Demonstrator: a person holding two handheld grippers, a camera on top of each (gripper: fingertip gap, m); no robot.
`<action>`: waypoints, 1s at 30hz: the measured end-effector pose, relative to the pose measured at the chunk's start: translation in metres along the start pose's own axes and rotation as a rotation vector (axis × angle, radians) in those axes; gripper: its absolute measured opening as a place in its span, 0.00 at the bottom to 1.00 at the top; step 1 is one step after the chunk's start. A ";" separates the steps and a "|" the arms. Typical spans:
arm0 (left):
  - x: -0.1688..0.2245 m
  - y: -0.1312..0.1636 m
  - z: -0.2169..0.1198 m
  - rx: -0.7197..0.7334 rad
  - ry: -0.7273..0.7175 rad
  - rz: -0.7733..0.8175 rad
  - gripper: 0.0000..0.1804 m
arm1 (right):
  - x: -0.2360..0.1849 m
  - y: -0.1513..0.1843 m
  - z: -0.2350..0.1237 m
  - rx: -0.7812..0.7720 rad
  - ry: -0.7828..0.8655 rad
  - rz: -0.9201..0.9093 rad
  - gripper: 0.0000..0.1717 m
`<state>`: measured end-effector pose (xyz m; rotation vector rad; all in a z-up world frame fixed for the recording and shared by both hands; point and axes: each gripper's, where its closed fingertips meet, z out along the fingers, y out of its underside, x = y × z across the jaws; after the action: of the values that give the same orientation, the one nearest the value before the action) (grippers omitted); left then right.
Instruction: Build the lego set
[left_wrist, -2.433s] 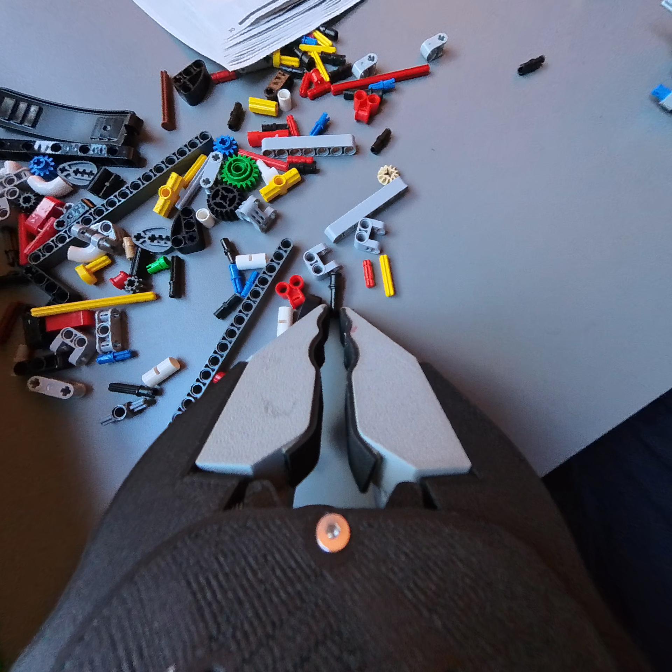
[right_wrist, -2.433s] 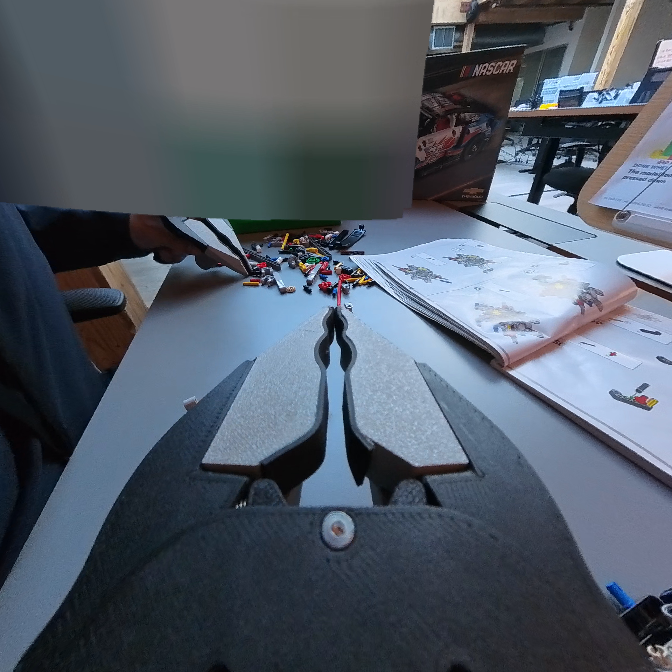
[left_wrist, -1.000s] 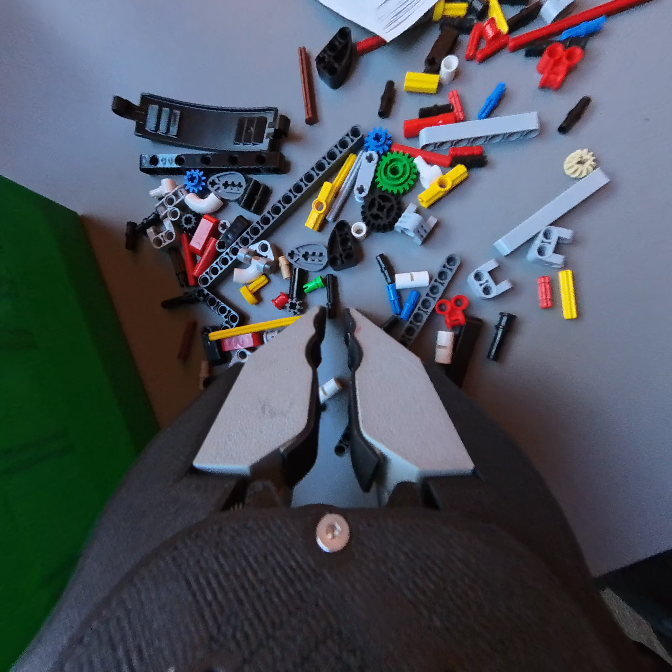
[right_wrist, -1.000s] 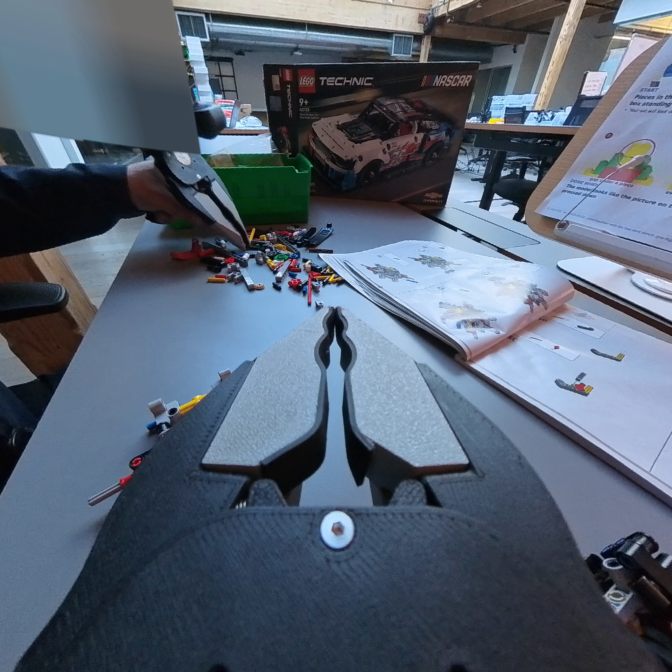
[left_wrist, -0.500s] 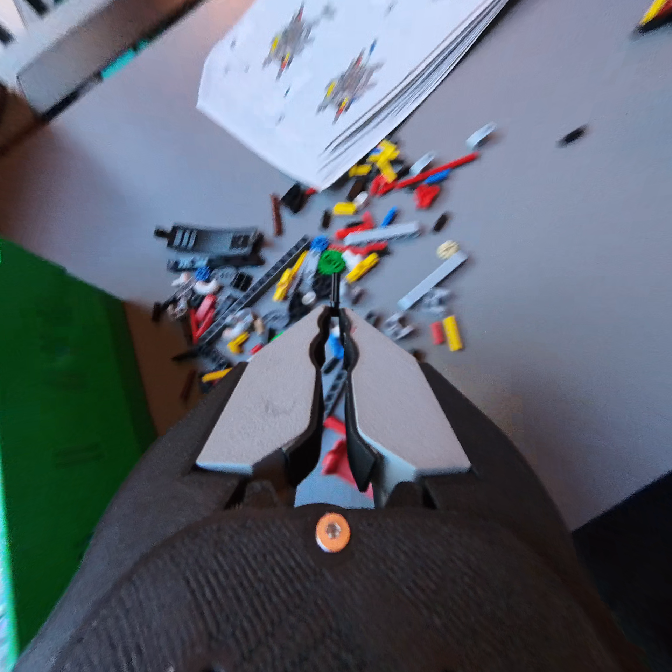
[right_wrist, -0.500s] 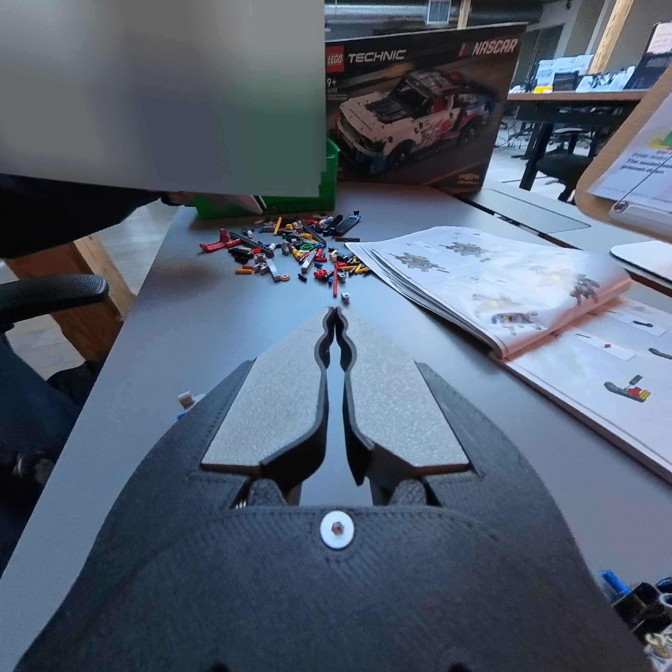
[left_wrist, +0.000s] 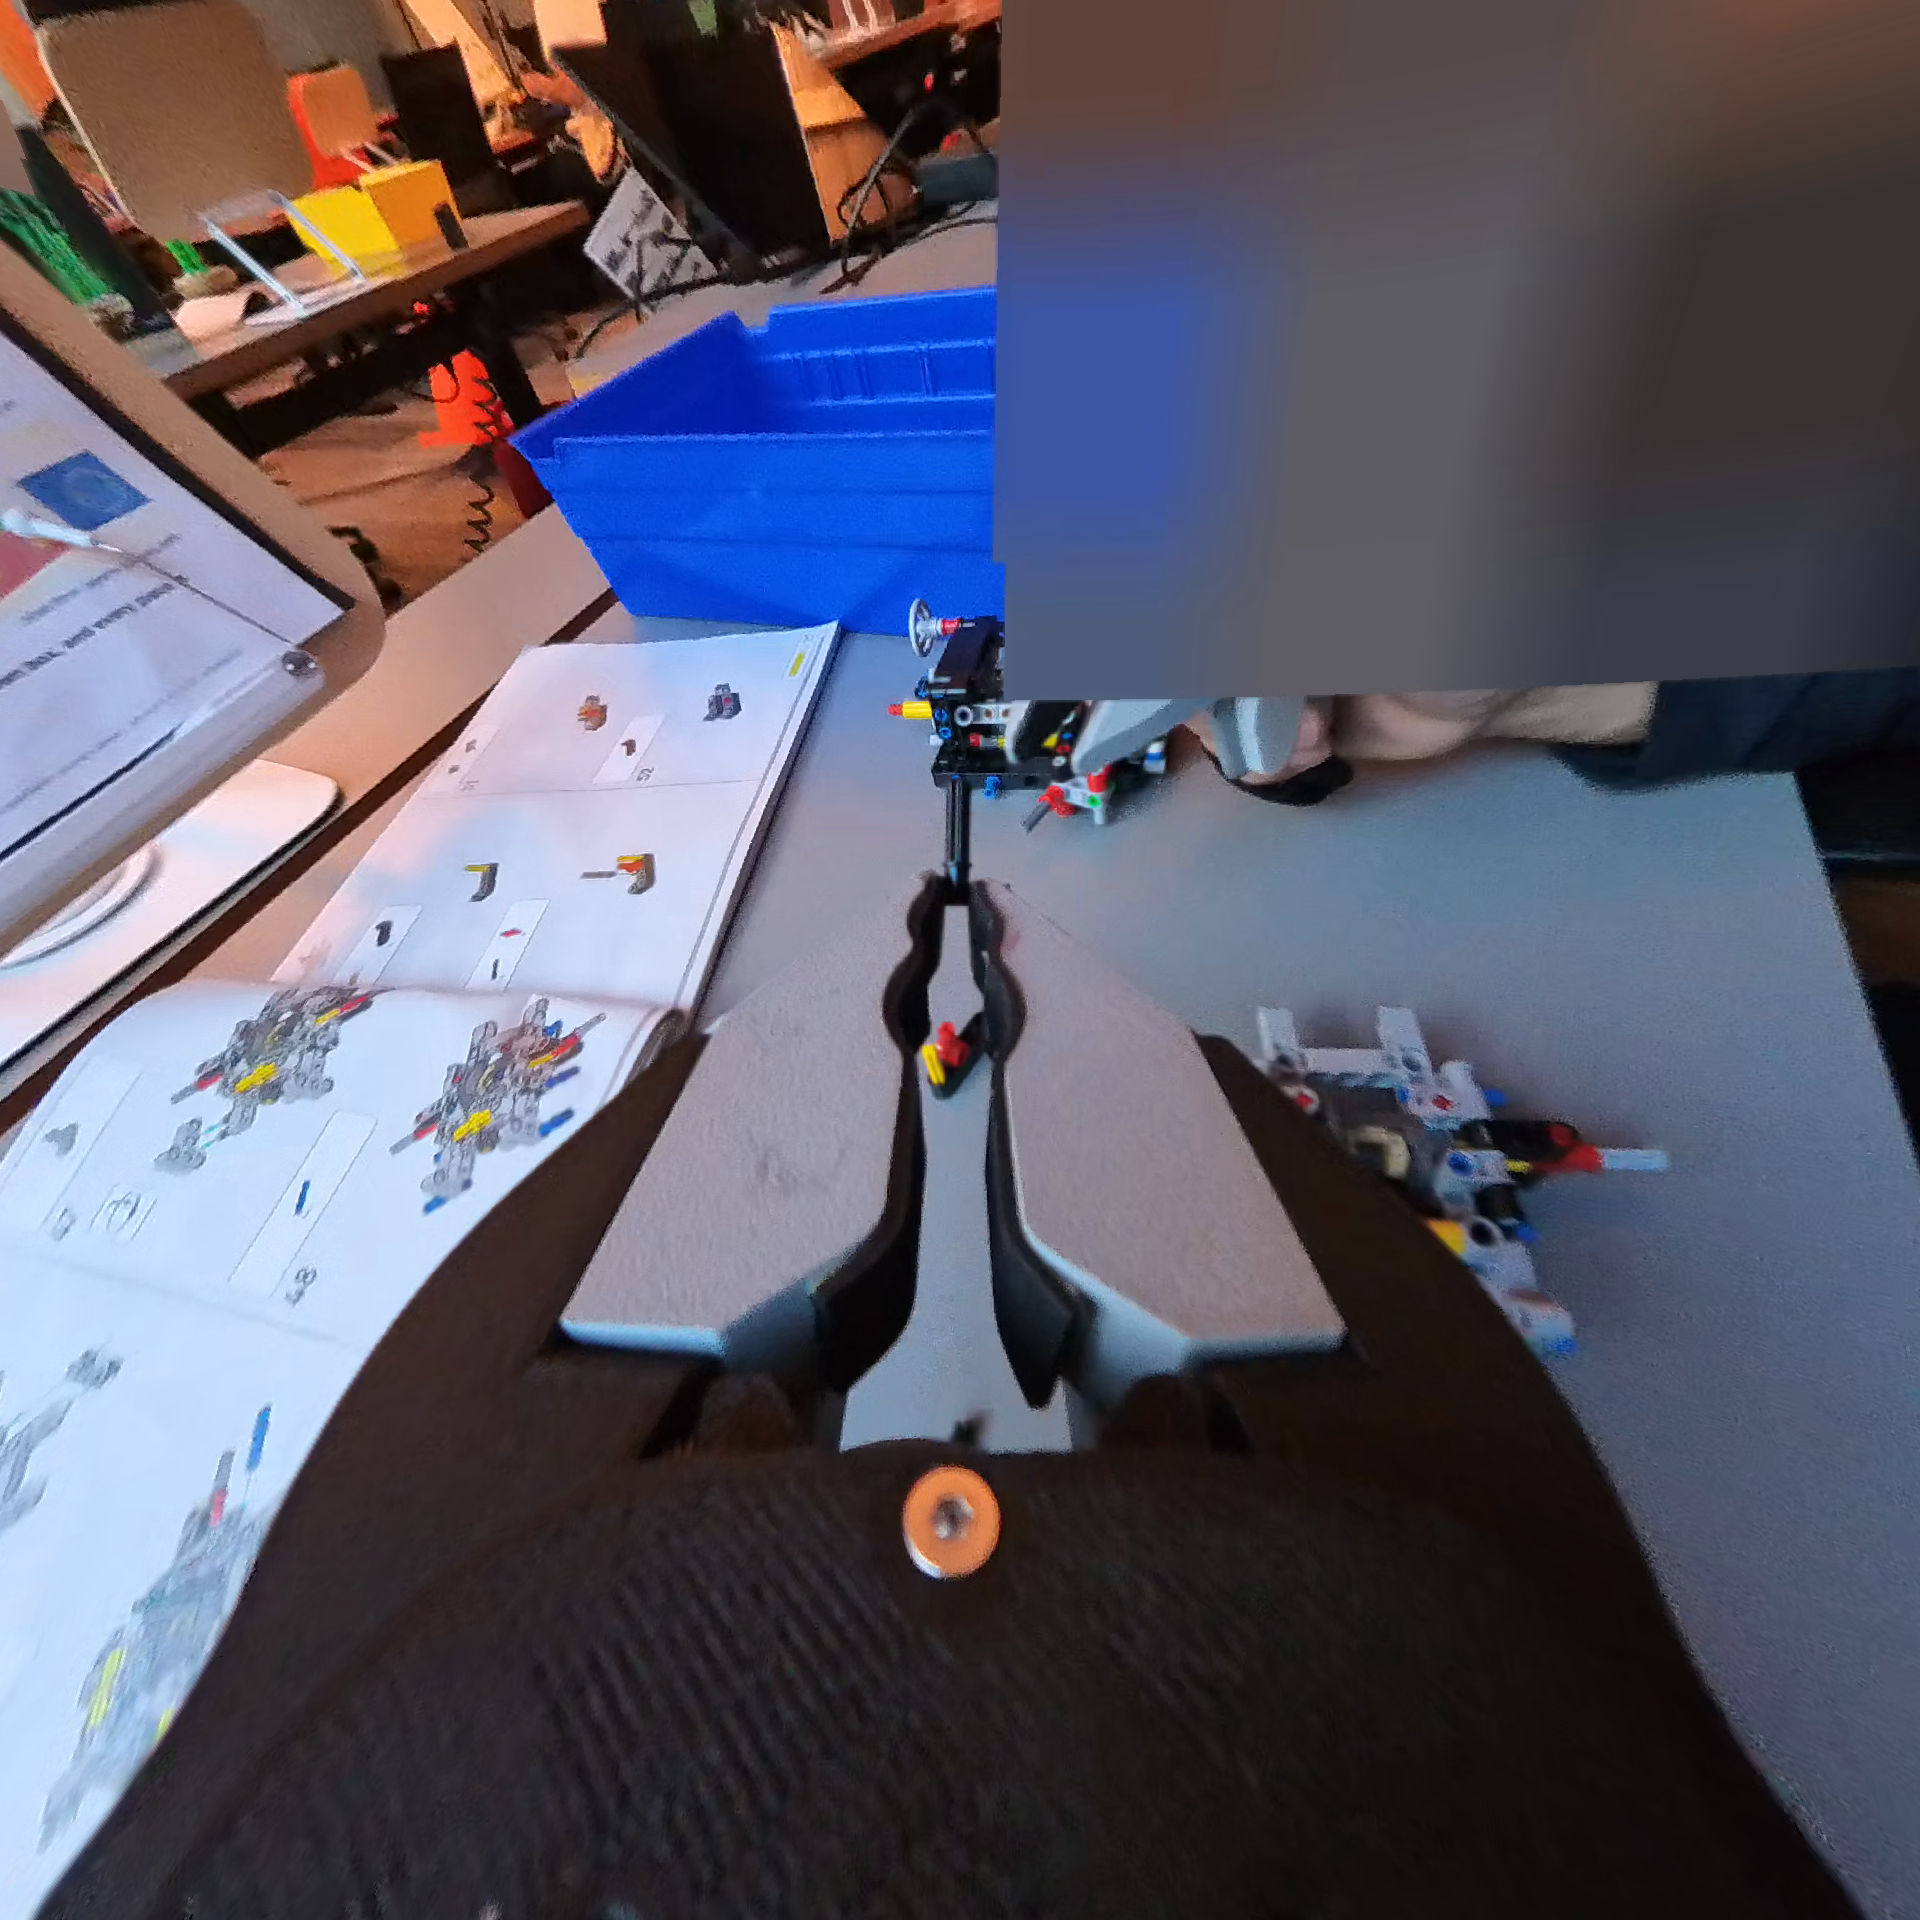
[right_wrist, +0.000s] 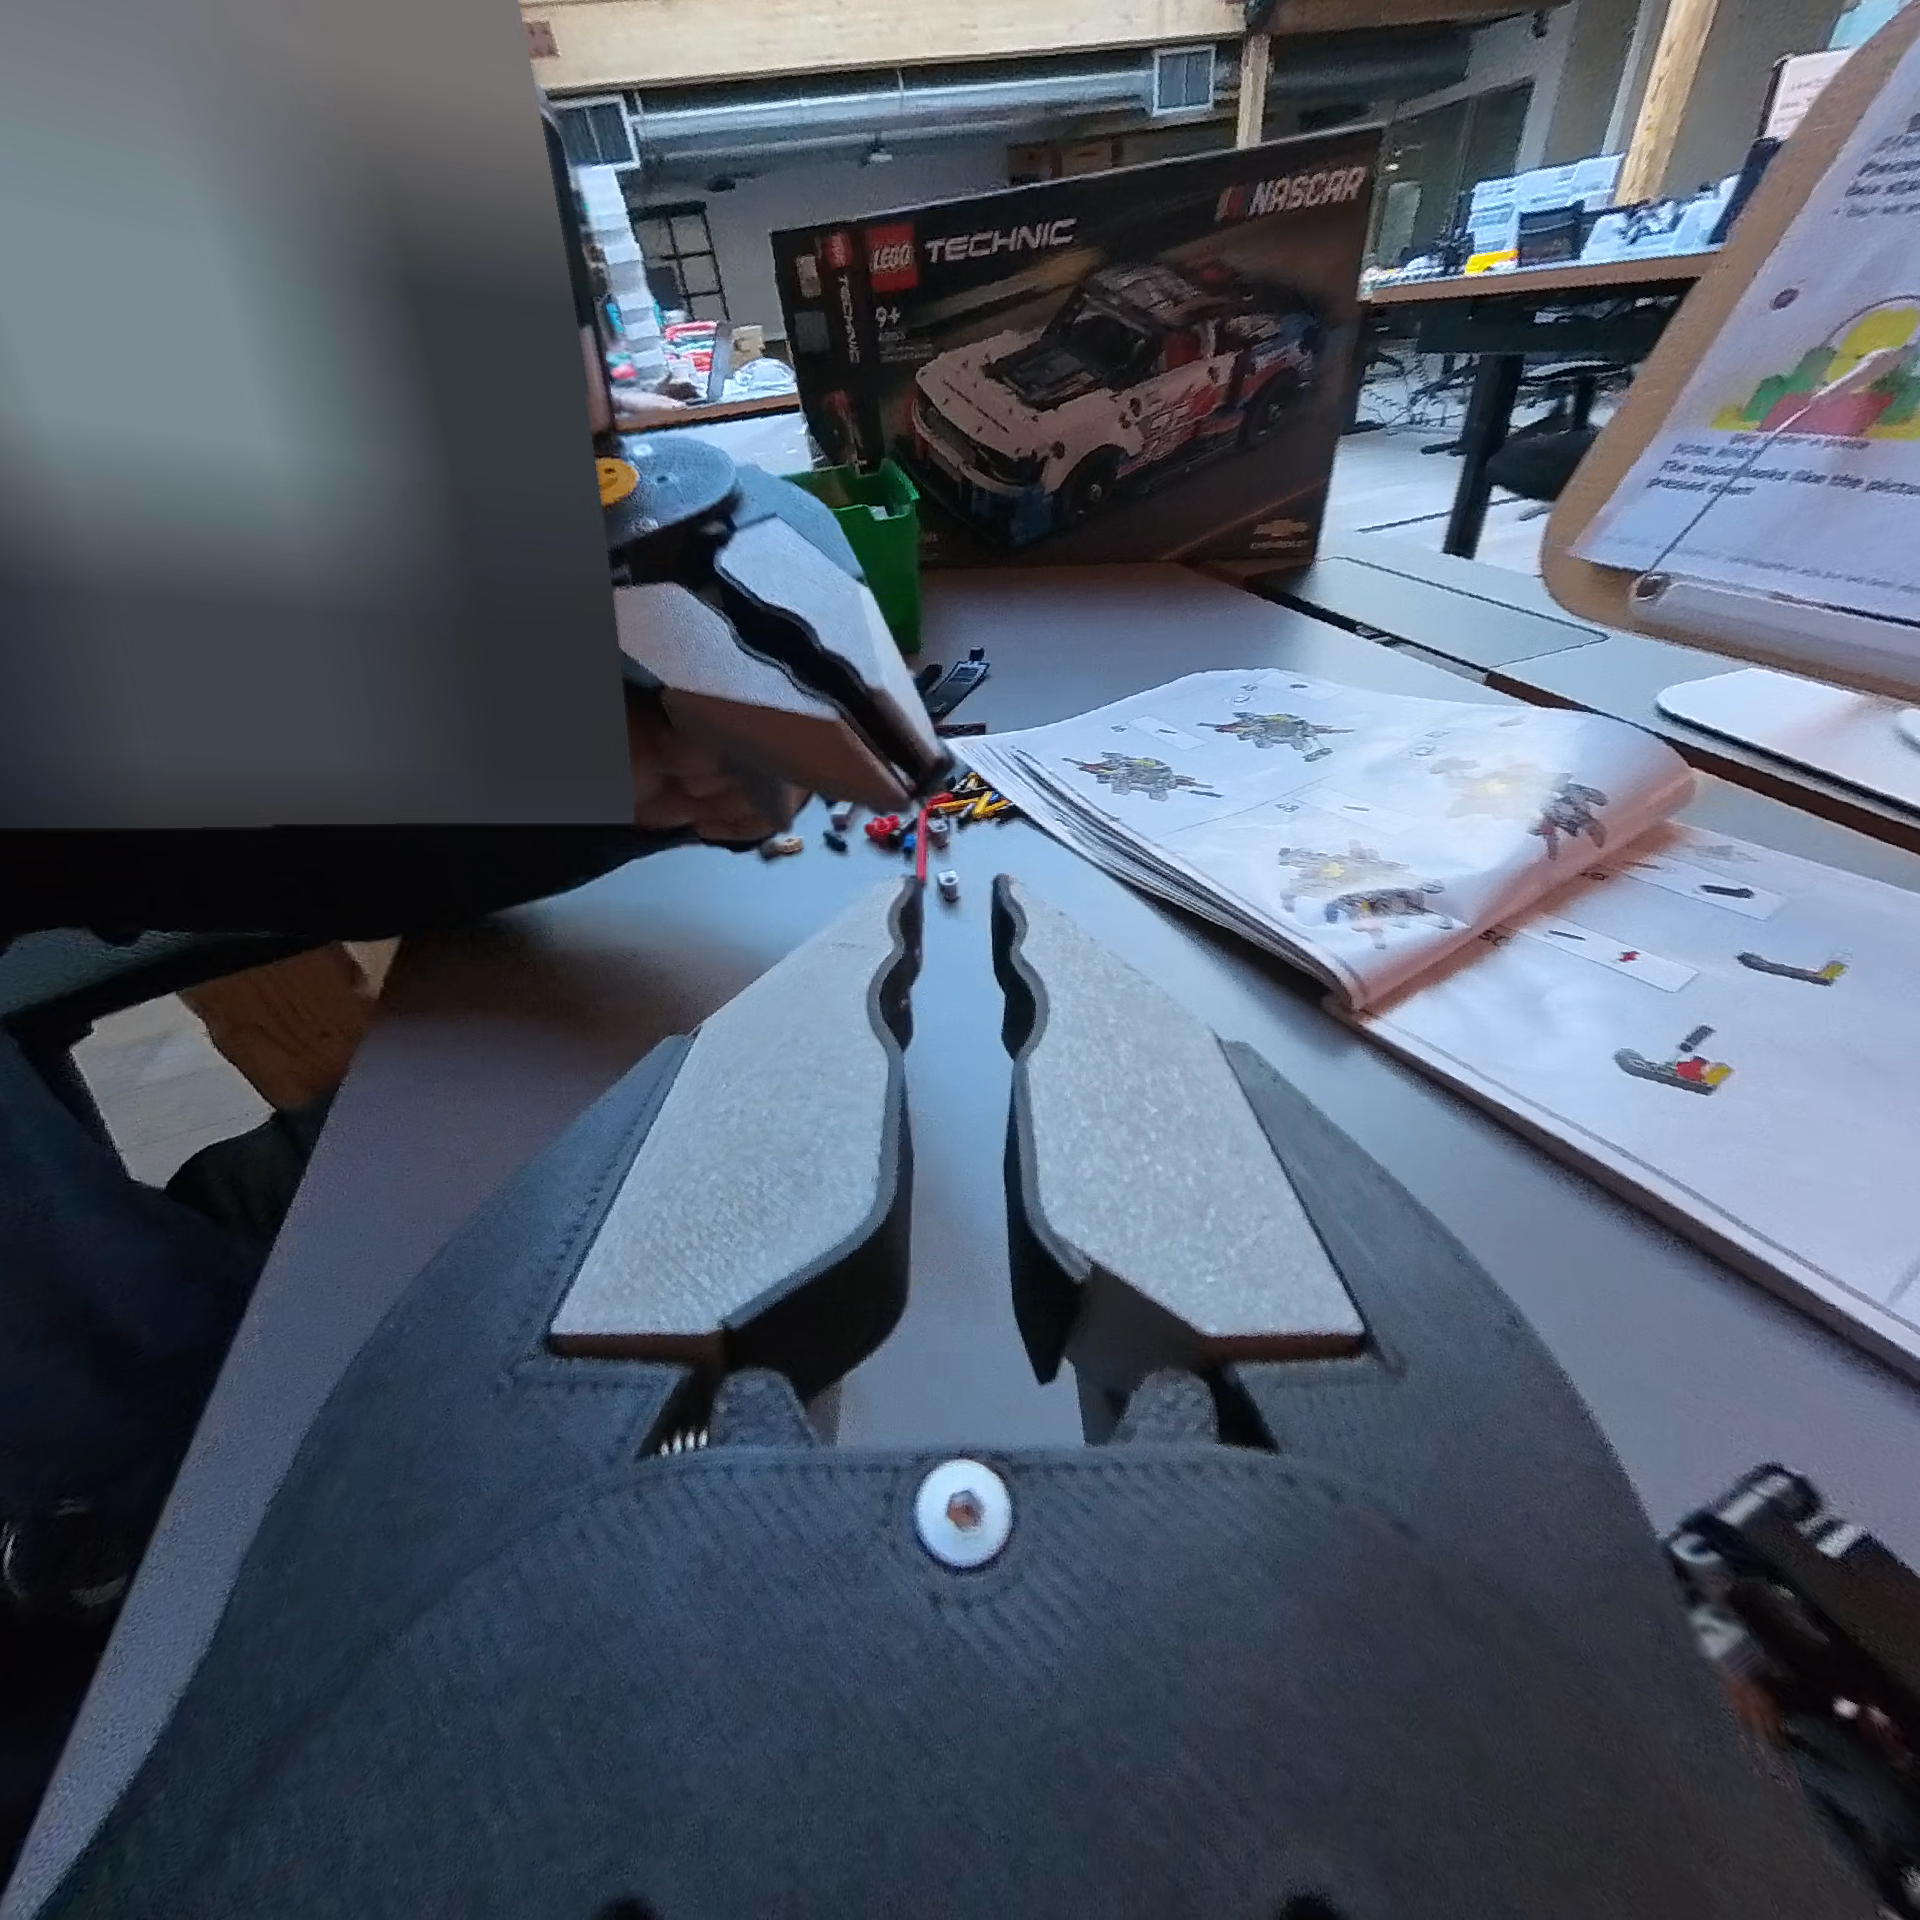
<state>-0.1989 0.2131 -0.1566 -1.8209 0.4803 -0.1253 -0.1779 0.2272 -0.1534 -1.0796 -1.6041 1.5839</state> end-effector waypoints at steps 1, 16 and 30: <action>0.000 0.002 0.008 -0.010 0.007 0.010 0.01 | 0.003 -0.001 -0.002 0.003 0.013 -0.004 0.04; 0.008 0.020 0.026 0.020 0.079 0.120 0.01 | 0.009 0.023 0.005 -0.108 -0.031 0.026 0.03; 0.017 0.018 0.019 0.032 0.087 0.187 0.01 | -0.003 0.022 0.015 -0.083 -0.075 -0.030 0.00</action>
<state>-0.1818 0.2198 -0.1817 -1.7353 0.7034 -0.0829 -0.1872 0.2157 -0.1758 -1.0449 -1.7418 1.5663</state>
